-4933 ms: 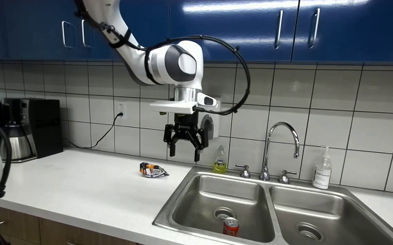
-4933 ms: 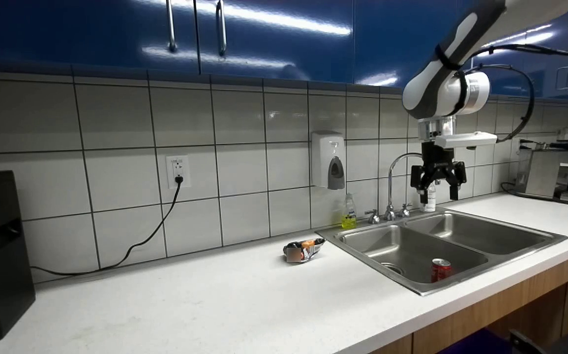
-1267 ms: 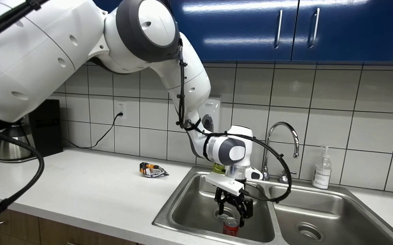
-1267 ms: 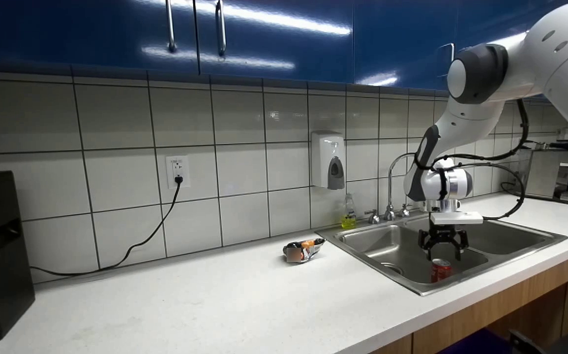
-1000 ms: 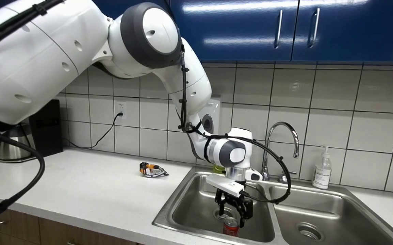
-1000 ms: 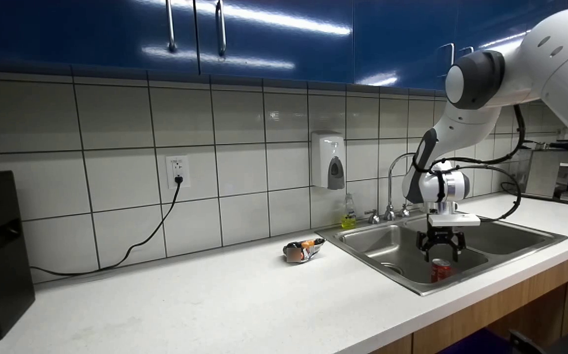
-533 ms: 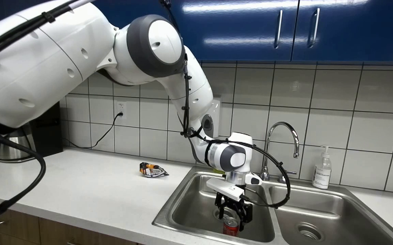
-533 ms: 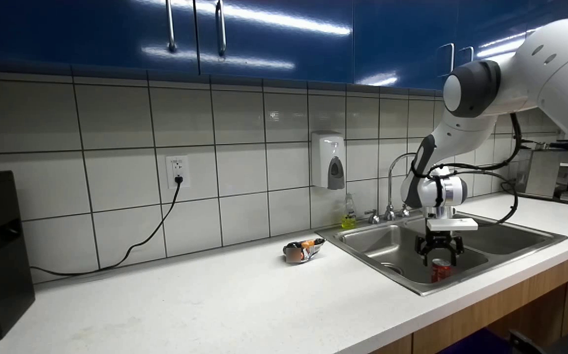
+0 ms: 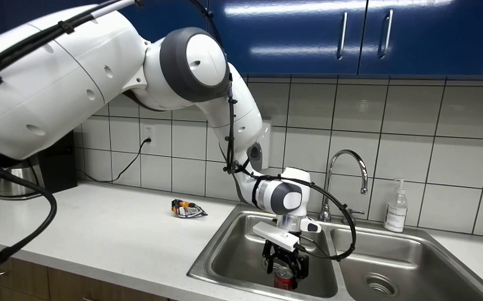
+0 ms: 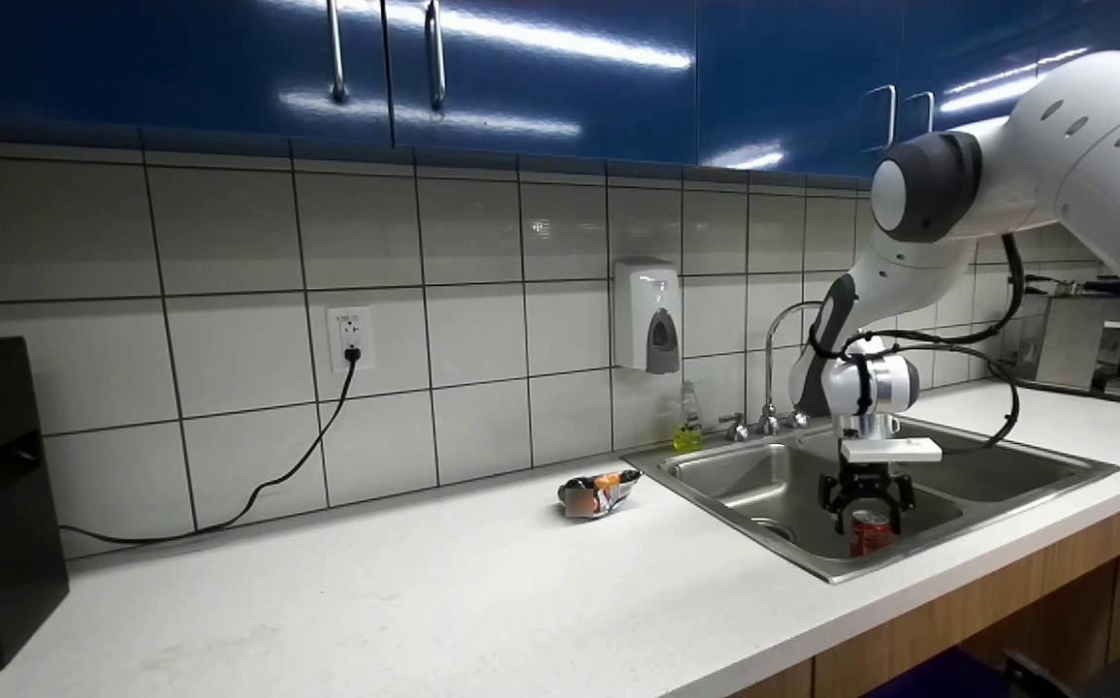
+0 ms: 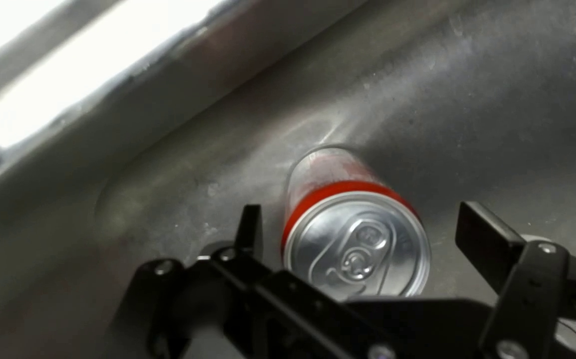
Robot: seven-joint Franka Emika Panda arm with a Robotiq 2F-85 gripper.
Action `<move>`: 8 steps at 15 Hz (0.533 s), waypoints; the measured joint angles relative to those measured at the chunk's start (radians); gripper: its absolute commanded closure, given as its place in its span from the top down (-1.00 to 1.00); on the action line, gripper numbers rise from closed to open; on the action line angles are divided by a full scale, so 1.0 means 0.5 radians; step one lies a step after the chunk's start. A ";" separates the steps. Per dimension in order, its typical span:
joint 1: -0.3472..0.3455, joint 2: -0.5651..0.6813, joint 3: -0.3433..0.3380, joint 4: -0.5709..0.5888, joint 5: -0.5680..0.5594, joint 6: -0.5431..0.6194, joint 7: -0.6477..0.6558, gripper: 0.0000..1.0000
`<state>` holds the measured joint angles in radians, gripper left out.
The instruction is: Remove the can from the sink
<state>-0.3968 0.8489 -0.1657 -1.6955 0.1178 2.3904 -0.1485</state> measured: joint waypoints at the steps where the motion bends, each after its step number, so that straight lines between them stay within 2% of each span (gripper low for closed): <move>1: -0.002 0.003 0.000 0.003 0.000 -0.007 0.000 1.00; 7: -0.013 0.022 0.000 0.018 0.000 -0.021 0.000 1.00; 8: -0.014 0.026 0.000 0.022 0.000 -0.021 0.000 0.50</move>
<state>-0.4040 0.8621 -0.1657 -1.6844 0.1179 2.3801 -0.1485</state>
